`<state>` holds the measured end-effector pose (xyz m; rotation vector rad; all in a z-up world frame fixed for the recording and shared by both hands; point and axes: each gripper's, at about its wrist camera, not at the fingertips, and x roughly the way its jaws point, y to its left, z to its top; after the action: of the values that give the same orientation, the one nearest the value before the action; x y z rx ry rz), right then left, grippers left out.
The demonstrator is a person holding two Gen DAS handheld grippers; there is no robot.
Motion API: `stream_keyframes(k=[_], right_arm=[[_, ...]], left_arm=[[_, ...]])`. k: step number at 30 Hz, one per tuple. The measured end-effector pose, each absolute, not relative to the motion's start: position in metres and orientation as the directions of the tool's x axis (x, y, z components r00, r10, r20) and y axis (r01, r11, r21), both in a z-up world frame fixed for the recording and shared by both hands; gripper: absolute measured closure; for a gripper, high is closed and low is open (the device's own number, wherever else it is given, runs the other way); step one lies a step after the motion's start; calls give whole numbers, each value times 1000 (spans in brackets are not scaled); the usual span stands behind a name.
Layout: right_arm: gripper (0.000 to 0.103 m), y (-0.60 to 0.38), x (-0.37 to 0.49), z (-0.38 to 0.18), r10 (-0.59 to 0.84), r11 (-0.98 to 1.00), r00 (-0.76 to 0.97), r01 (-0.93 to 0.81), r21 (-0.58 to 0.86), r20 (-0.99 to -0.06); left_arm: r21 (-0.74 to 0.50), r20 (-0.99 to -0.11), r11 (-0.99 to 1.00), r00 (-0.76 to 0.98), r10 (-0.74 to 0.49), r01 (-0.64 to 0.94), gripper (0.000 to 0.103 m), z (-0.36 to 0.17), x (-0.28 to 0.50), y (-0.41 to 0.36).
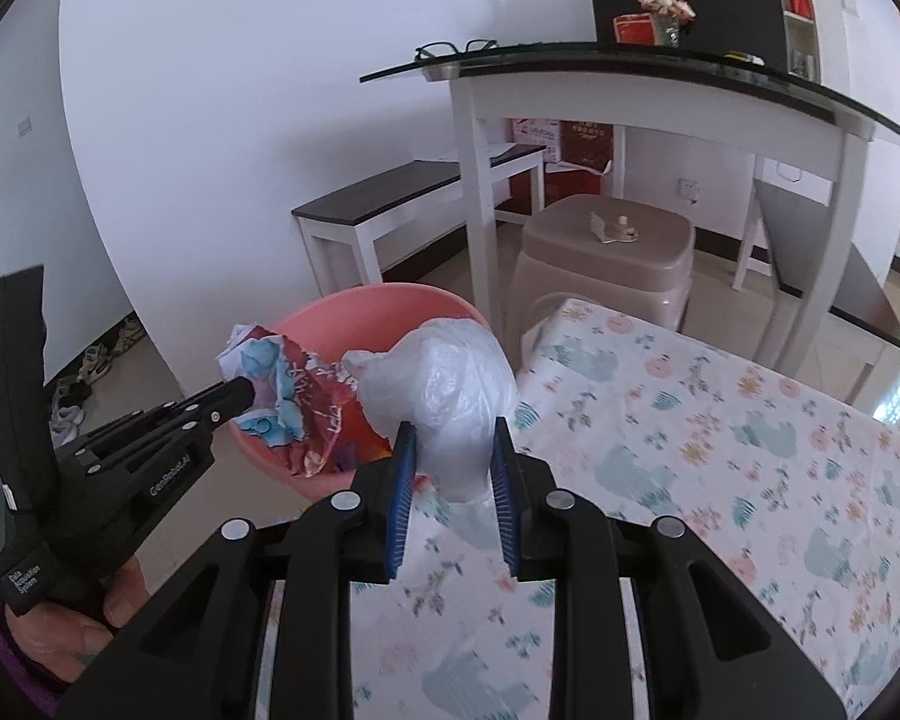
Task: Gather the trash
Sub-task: 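Carry the wrapper and white bag together over the pink bucket, then lower both grippers into the pink bucket and open them to drop the items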
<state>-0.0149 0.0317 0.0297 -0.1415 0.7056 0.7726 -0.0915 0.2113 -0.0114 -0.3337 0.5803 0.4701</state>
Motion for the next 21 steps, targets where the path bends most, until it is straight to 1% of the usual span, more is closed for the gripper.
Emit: stream_keyframes(k=[7,21], right_arm=[[78,66,5,26,599,700,464,-699,146,-653],[78,113,23,0,597,680,391,-710,183,-700]], left_arm=[[-159,-605,822,712,357,-547,100,-18,-88,234],[-115,-627,812,676,387,-572,100,-31,-65,247]])
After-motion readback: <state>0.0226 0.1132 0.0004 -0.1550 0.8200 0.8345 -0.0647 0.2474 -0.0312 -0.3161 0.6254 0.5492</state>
